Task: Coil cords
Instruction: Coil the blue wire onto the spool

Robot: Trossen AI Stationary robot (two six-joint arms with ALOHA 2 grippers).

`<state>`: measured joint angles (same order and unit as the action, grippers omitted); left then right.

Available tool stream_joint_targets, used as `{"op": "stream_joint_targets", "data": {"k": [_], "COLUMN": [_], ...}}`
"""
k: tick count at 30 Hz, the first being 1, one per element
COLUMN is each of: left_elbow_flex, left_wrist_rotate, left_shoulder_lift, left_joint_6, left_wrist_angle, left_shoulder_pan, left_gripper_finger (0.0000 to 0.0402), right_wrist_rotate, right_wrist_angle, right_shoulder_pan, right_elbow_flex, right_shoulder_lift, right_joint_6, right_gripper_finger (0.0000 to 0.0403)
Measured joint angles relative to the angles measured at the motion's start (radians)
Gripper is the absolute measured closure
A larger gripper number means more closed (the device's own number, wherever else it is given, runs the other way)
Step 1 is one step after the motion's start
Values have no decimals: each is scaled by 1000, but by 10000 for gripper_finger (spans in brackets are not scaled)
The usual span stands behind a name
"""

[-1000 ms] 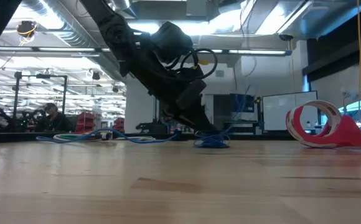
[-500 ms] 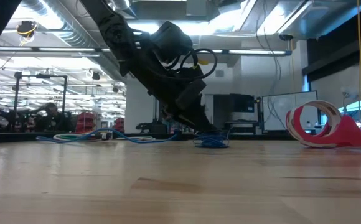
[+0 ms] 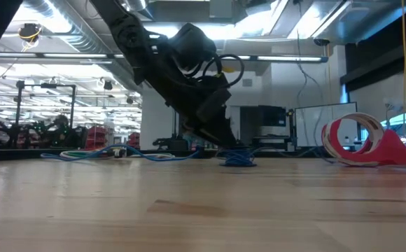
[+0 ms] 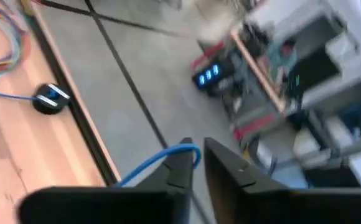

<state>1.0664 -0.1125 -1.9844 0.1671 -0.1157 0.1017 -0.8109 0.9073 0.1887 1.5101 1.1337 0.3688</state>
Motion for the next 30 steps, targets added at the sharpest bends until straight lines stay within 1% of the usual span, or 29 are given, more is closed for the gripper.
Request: {"op": "stream_joint_targets", "data": {"k": [4,7,10,12,15,17,20,23,25,28,30], "left_elbow_flex": [0,-3,-4,-6,-8,-8,-5,-6,-5,-5,-5], "left_wrist_rotate": [8,9,9,9,9,5,-2,-6,-6,-10,-41], "left_shoulder_lift": [28,67,114,141,170,186,194,193,194,194,194], "left_joint_6": [10,18,33,32,30,22,6,9,25,38,39], "left_wrist_angle": [67,131,201,252,293,288,269,269,249,227,227], "left_shoulder_pan": [-12,-28,-50,-68,-95,-112,-130,-140,-149,-174,-190], "left_gripper_finger": [254,254,254,254,254,254,254,254,254,254,254], "right_wrist_rotate": [39,64,70,84,156,179,198,237,261,309,319], "right_wrist_angle": [76,119,152,210,324,371,379,388,384,373,365], "right_shoulder_pan": [85,138,166,162,112,70,34,25,28,27,27], "right_elbow_flex": [1,1,3,19,58,71,72,71,54,-9,-63], "right_shoulder_lift": [29,46,49,49,37,20,5,2,1,1,2], "right_joint_6": [-104,-150,-156,-178,-264,-317,-354,-377,-394,-391,-391], "right_gripper_finger": [294,250,218,203,193,192,193,193,193,193,193]}}
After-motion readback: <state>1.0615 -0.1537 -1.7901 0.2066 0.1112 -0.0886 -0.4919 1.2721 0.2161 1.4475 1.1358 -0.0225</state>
